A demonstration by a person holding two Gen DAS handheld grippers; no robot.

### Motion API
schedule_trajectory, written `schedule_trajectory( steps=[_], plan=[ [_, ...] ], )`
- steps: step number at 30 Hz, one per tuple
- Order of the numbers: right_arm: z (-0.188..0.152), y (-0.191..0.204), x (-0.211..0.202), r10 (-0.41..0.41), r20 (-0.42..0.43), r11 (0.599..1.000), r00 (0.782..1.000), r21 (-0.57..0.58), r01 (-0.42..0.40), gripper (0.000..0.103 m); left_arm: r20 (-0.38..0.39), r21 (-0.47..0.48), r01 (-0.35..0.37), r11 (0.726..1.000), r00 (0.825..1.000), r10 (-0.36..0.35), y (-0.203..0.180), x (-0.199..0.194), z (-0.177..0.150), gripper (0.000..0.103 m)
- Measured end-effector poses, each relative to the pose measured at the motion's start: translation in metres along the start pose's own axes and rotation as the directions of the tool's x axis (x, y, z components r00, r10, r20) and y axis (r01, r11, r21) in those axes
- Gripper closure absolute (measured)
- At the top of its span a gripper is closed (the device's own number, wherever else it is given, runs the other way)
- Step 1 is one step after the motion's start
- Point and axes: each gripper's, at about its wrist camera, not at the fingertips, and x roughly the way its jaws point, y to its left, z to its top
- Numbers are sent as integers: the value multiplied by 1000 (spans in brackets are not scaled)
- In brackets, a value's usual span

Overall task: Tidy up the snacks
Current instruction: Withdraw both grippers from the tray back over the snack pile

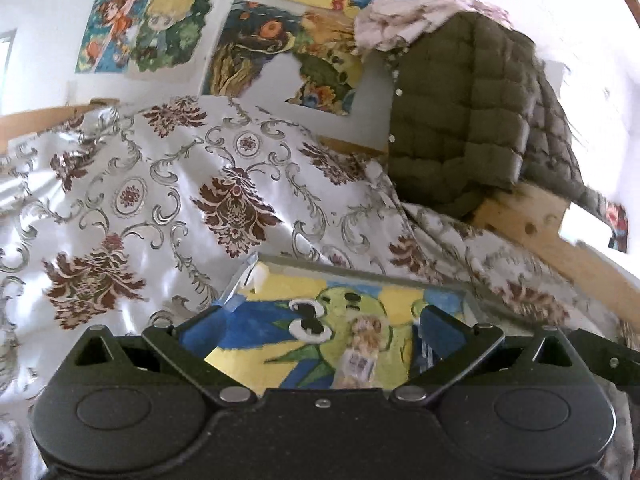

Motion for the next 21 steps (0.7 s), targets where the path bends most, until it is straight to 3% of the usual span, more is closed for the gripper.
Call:
schedule_trajectory(
  steps=[5,13,21],
  plan=[
    [-27,5,-40,15,-31,1000,999,4,-14,0,-34,5,17,1000,999,-17,-6,-33,-22,1],
    [-60,2,-90,24,-43,998,999,67,-21,0,13,76,-15,997,1000,14,0,-103,-61,1],
    [-83,3,-119,14,-99,998,995,61,-8,0,-45,-28,-44,999,998,43,24,-144,-90,1]
  ],
)
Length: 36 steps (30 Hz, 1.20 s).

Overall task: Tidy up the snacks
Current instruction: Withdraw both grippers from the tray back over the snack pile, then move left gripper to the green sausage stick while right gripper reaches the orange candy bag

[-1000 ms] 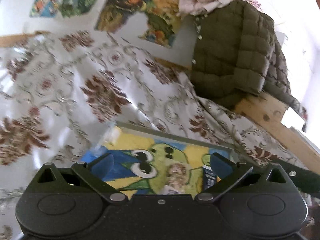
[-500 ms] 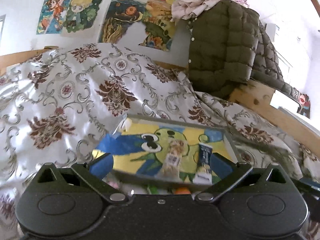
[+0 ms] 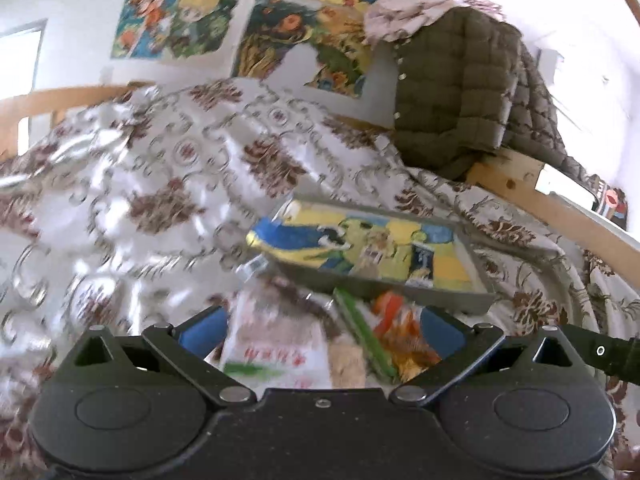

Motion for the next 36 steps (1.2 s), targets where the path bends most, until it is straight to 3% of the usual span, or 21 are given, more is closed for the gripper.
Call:
schedule_trajectory(
  steps=[5,10,17,28,36],
  plan=[
    [-10,4,-7,43,-53,999,998,23,-42,0,-10,-42,-42,998,999,41,17,-19,-15,1],
    [-16,9,-4,85,-100,996,991,12,-84,0,-49,13,-35,999,998,35,16,-25,-22,1],
    [-26,21,5,63,-161,996,985,-50,-72,0,-83,27,-47,999,995,49,16,-24,-26,1],
    [-29,24,14,50,-197,996,979,-68,-64,0,-126,98,-127,987,982,138,20,-19,-31,1],
    [-29,24,18,54,-184,996,981,-66,-67,0,-154,118,-117,986,979,134,16,-11,-32,1]
  ],
)
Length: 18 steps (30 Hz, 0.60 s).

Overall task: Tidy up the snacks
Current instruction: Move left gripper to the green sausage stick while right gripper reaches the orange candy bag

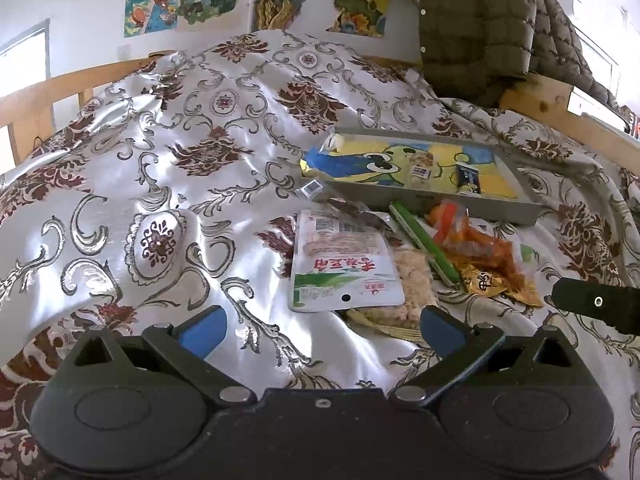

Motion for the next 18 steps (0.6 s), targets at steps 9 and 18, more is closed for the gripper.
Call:
schedule_trajectory(
  steps=[9,18],
  plan=[
    [0,-4,13,17,-35,1000,999,24,-16,0,-29,21,-6,1000,1000,6,-4,9,-1,1],
    [1,-6,25,30,-55,999,998,41,-28,0,-42,75,-8,997,999,11,-4,21,8,1]
  ],
)
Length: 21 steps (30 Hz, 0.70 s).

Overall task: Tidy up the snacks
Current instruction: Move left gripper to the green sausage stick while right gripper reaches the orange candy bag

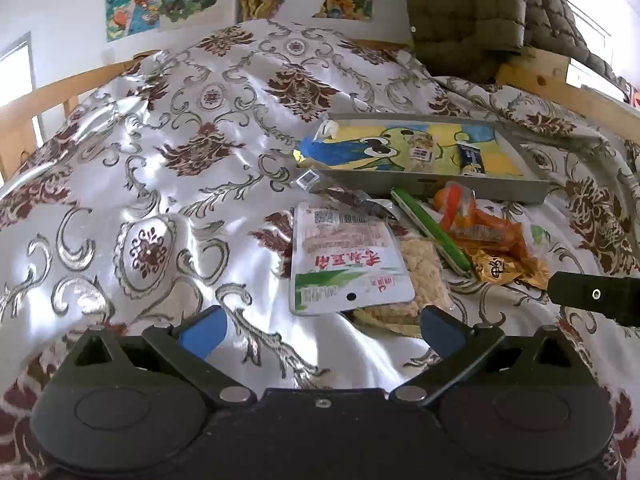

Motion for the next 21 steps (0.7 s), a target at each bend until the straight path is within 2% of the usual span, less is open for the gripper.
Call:
schedule_trajectory(
  steps=[5,12,15,21],
  plan=[
    [4,-4,10,-11,2,1000,1000,0,11,0,3,43,20,999,1000,-20,-1,10,9,1],
    [15,-12,19,-33,74,998,997,-44,37,0,-10,68,60,996,998,-59,-1,32,28,1],
    [21,-18,25,-57,92,997,994,-54,62,0,-11,93,56,994,998,-55,-1,42,34,1],
    [28,-31,44,-46,73,997,996,-61,51,0,-44,112,73,991,997,-69,3,64,45,1]
  ],
)
